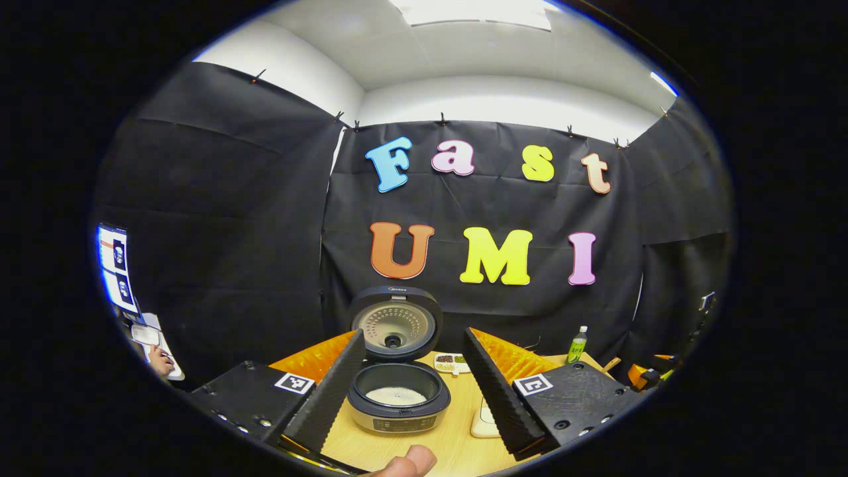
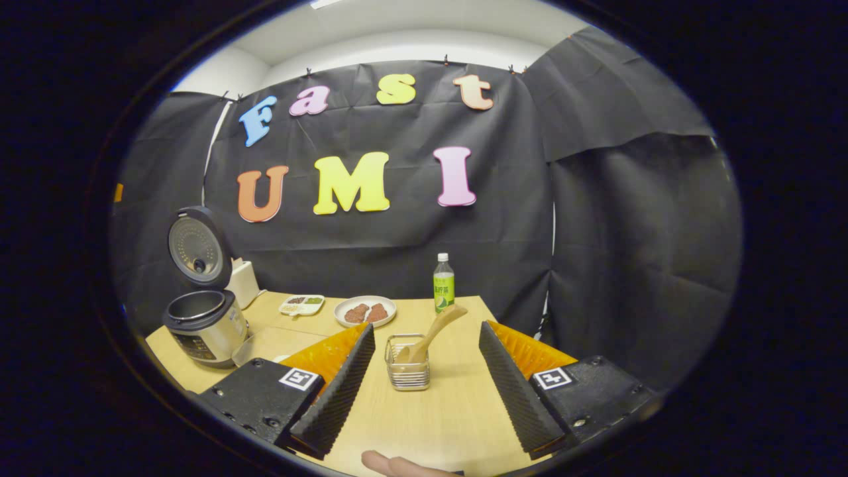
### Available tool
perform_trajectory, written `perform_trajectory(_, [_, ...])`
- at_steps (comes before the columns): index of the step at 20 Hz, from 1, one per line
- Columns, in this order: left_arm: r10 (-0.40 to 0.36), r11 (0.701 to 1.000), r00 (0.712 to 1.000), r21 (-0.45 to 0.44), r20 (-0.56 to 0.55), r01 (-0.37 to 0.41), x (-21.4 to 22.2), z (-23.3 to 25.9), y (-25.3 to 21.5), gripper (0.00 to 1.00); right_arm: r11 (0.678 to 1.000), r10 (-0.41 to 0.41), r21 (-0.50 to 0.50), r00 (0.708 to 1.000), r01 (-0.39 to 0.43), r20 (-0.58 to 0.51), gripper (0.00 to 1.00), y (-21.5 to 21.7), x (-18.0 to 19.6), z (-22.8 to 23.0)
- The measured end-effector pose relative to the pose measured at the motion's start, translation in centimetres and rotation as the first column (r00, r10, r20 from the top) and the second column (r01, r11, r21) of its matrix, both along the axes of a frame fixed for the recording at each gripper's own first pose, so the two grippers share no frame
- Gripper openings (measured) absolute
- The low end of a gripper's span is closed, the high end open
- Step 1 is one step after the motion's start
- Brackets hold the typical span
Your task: Close the left gripper, press the button to open the rice cooker; take a wooden spoon from the chopstick holder with the right hand, scoop a spoonful of rice and pour it into the rice cooker, then put the wooden spoon back into the chopstick holder.
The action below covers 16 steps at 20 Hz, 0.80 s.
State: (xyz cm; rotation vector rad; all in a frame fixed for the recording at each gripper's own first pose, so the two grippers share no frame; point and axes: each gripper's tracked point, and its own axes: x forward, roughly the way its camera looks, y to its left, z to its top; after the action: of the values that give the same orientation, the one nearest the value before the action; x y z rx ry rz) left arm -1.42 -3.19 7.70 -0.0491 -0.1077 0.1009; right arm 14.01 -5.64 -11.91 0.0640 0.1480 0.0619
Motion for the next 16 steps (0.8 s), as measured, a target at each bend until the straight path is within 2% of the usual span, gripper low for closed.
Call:
perform_trajectory(2, [0.003,1.0,1.0,-0.001,-0.006,-0.003,-0.5,-0.6,-0.3,0.94,1.0,-0.01,0.015,1.0,0.01,-0.029,1.0,-0.1,2.7,-1.4])
perform_trajectory(5, [0.017,1.0,1.0,0.008,0.008,-0.017,-1.0,-1.3,-0.1,0.94,0.998,-0.038,0.059,0.999,0.038,-0.003,1.0,-0.7,6.8,-1.8])
perform_trajectory(6, [0.022,1.0,1.0,0.017,0.005,-0.022,-1.1,-1.7,0.1,0.94,0.997,-0.055,0.061,0.998,0.057,-0.032,1.0,-1.1,8.1,-2.7])
perform_trajectory(11, [0.057,0.998,0.998,0.043,-0.029,-0.055,-0.3,-3.9,0.7,0.94,0.993,-0.069,0.087,0.996,0.075,-0.062,0.96,-1.4,12.2,-4.8])
perform_trajectory(13, [0.066,0.997,0.997,0.042,-0.047,-0.064,0.2,-4.7,1.2,0.94,0.993,-0.052,0.098,0.995,0.06,-0.083,0.95,-0.8,13.3,-6.3])
perform_trajectory(14, [0.076,0.996,0.995,0.042,-0.058,-0.073,0.4,-5.1,1.4,0.94,0.993,-0.045,0.109,0.995,0.054,-0.089,0.89,-0.7,13.8,-6.6])
perform_trajectory(15, [0.081,0.996,0.994,0.042,-0.069,-0.078,0.5,-5.6,1.6,0.94,0.991,-0.037,0.123,0.996,0.046,-0.079,0.92,-0.6,14.4,-6.7])
perform_trajectory(16, [0.076,0.996,0.994,0.043,-0.078,-0.073,0.5,-5.8,1.5,0.94,0.991,-0.026,0.129,0.997,0.034,-0.067,0.84,-0.6,15.0,-6.5])
